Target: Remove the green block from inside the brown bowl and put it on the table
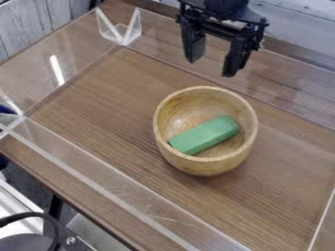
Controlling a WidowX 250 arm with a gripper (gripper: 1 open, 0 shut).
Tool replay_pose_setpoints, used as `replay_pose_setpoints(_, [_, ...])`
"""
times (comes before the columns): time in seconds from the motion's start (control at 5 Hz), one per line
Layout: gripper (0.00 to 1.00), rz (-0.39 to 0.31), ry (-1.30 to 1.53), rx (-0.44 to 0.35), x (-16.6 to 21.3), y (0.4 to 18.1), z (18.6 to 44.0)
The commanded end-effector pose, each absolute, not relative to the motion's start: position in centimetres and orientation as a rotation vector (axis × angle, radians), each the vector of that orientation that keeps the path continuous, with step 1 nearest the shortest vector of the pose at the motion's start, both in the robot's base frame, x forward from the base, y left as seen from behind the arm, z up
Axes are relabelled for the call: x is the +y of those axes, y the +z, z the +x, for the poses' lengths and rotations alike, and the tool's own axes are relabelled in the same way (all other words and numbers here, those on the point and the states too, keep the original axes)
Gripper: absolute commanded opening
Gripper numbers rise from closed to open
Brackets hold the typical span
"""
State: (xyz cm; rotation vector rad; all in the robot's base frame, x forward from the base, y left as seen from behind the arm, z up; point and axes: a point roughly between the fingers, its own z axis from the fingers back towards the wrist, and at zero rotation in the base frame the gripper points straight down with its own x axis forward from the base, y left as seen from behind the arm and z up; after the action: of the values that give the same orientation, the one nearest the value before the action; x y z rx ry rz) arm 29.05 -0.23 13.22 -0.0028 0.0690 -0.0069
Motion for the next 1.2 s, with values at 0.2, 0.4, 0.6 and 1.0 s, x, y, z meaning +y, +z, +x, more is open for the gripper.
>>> replay_pose_setpoints(0.2, [1.0, -0.036, -0.069, 0.071, -0.3, 10.7, 28.0])
replay_pose_setpoints(0.4, [1.0, -0.019, -0.142, 0.085, -0.6, 8.7, 26.8])
replay_pose_setpoints(0.6, [1.0, -0.003, -0.198, 0.103, -1.0, 6.7, 26.0])
replay_pose_setpoints(1.0, [1.0, 0.026, -0.125, 0.146, -1.6, 4.6, 26.0])
